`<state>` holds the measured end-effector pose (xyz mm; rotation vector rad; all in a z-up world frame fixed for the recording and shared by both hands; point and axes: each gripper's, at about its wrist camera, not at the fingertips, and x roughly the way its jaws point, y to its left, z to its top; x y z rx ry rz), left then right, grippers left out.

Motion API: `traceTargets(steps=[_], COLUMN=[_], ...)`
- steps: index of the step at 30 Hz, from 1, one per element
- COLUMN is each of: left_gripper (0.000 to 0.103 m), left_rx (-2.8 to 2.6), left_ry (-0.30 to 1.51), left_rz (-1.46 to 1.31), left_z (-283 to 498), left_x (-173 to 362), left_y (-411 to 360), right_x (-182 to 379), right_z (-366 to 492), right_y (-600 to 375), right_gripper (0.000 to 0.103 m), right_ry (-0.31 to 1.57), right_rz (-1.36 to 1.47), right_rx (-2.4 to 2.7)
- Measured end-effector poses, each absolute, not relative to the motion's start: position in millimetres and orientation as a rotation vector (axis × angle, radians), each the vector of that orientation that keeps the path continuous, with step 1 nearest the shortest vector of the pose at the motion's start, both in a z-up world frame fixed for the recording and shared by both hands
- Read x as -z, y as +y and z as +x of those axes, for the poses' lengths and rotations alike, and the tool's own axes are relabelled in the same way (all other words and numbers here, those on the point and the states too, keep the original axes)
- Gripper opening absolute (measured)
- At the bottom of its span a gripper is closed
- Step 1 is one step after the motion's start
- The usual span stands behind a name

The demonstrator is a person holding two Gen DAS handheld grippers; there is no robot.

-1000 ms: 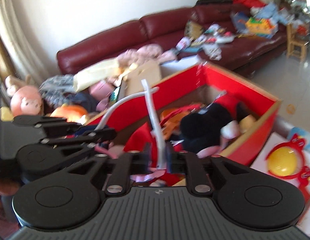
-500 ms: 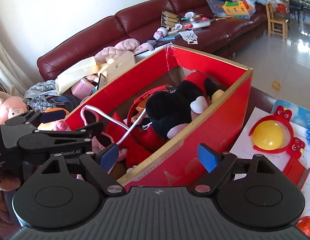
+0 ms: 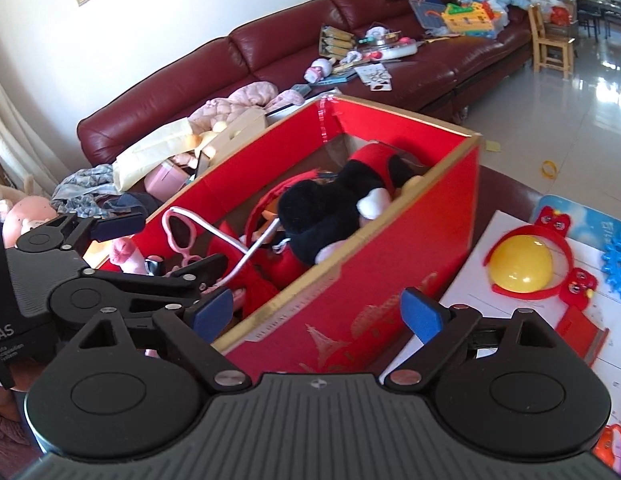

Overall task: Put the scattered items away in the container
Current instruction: 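Open both grippers to release the pink sunglasses into the red box, then move both grippers back over the table toward the orange toy horse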

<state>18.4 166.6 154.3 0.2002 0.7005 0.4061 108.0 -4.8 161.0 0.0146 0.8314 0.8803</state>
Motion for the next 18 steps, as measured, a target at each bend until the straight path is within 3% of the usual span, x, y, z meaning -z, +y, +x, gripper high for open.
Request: traceTargets(steps=[11,18], left_gripper=[0.101,0.102], left_rx=[-0.229,-0.088], left_ry=[0.705,0.781], left_rz=[0.303,0.349], left_z=[24.0,39.1], left_x=[-147.0,-107.8], left_y=[93.0,30.5], right_x=[-145.6,-110.5], right_z=[125.9,138.1], right_y=[-88.2,-162.9], right_gripper=[0.095,0.095], right_ry=[0.837,0.930], right_rz=[0.046,0.151], right_rx=[-0.708,-0.532])
